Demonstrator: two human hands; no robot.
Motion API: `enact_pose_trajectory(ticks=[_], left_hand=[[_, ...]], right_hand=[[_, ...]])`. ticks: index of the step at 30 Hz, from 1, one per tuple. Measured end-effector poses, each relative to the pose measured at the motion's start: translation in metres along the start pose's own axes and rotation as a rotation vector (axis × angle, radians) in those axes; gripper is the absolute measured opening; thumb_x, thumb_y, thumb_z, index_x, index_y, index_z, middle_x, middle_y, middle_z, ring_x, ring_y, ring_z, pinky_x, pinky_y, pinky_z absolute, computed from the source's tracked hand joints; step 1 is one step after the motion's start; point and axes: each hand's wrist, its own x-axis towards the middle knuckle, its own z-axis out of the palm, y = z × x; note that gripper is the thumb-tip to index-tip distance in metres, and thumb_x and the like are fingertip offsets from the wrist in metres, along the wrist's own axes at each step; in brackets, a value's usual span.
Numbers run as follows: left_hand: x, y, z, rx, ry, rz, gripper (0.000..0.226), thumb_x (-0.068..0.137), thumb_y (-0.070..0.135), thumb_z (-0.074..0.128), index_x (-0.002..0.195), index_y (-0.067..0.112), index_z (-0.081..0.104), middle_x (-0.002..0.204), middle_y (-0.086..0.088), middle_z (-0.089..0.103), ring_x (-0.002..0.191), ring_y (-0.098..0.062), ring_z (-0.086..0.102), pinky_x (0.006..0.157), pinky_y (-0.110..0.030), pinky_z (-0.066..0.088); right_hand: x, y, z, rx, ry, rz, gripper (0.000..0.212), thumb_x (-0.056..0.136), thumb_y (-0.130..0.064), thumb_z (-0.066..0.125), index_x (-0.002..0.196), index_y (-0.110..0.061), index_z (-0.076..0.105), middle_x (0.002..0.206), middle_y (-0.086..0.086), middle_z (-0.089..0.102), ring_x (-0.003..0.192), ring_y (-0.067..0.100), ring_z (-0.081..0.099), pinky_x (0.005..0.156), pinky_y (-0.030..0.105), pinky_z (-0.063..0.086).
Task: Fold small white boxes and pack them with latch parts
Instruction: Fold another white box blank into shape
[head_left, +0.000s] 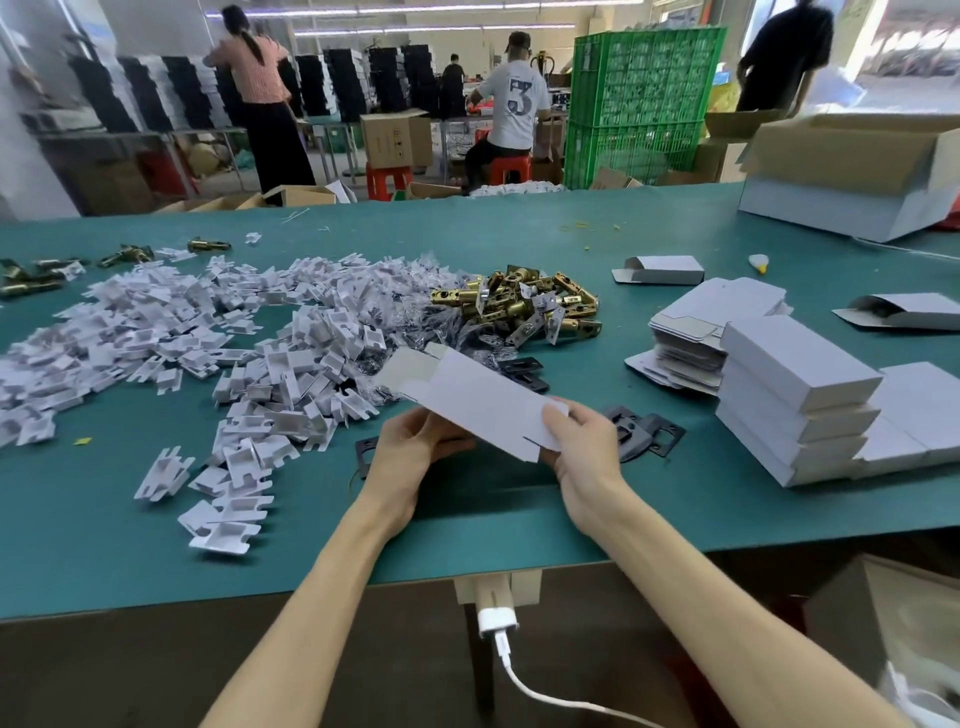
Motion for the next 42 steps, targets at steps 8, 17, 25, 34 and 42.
enact_pose_trajectory(ticks=[8, 17, 25, 34, 42], left_hand=[[-0.004, 0.004, -0.005, -0.011, -0.136, 0.023, 0.089, 0.058, 0.058, 0.096, 0.127, 0.009, 0.07, 0.129, -0.01, 0.073, 0.118, -0.031, 0.069, 0.1, -0.042, 0.057], [-0.003, 0.008, -0.005, -0.164, -0.133, 0.014, 0.109, 0.057, 0.062, 0.095, 0.133, -0.006, 0.057, 0.136, -0.02, 0.067, 0.129, -0.037, 0.062, 0.105, -0.048, 0.055], [-0.004, 0.016, -0.006, -0.309, 0.015, -0.014, 0.095, 0.058, 0.06, 0.094, 0.123, 0.0, 0.061, 0.133, -0.027, 0.065, 0.126, -0.039, 0.063, 0.106, -0.051, 0.053], [-0.006, 0.018, -0.002, -0.228, 0.057, 0.006, 0.134, 0.042, 0.083, 0.085, 0.127, -0.015, 0.054, 0.124, -0.03, 0.065, 0.12, -0.04, 0.066, 0.098, -0.044, 0.058], [0.0, 0.003, -0.004, -0.163, 0.034, 0.009, 0.041, 0.088, 0.03, 0.072, 0.117, 0.003, 0.064, 0.115, -0.013, 0.076, 0.099, -0.028, 0.073, 0.075, -0.028, 0.06]], right_hand=[[-0.001, 0.012, 0.001, -0.077, 0.02, -0.072, 0.015, 0.1, -0.019, 0.056, 0.11, -0.027, 0.063, 0.107, 0.005, 0.072, 0.097, 0.024, 0.072, 0.085, 0.05, 0.061], [-0.011, 0.009, 0.005, -0.142, -0.203, -0.144, 0.019, 0.104, -0.019, 0.053, 0.116, -0.007, 0.062, 0.071, 0.003, 0.075, 0.054, 0.026, 0.067, 0.044, 0.029, 0.049], [-0.015, 0.011, 0.014, -0.34, -0.289, -0.321, 0.048, 0.096, -0.062, 0.051, 0.11, -0.021, 0.071, 0.114, 0.001, 0.061, 0.099, 0.013, 0.066, 0.081, 0.039, 0.06], [-0.018, 0.005, 0.009, -0.331, -0.465, -0.377, 0.027, 0.084, -0.038, 0.08, 0.109, -0.027, 0.078, 0.112, -0.011, 0.075, 0.113, 0.01, 0.065, 0.095, 0.031, 0.052], [-0.019, 0.009, 0.009, -0.23, -0.433, -0.286, 0.008, 0.096, -0.019, 0.071, 0.099, -0.013, 0.075, 0.094, 0.001, 0.078, 0.084, 0.012, 0.07, 0.074, 0.025, 0.053]])
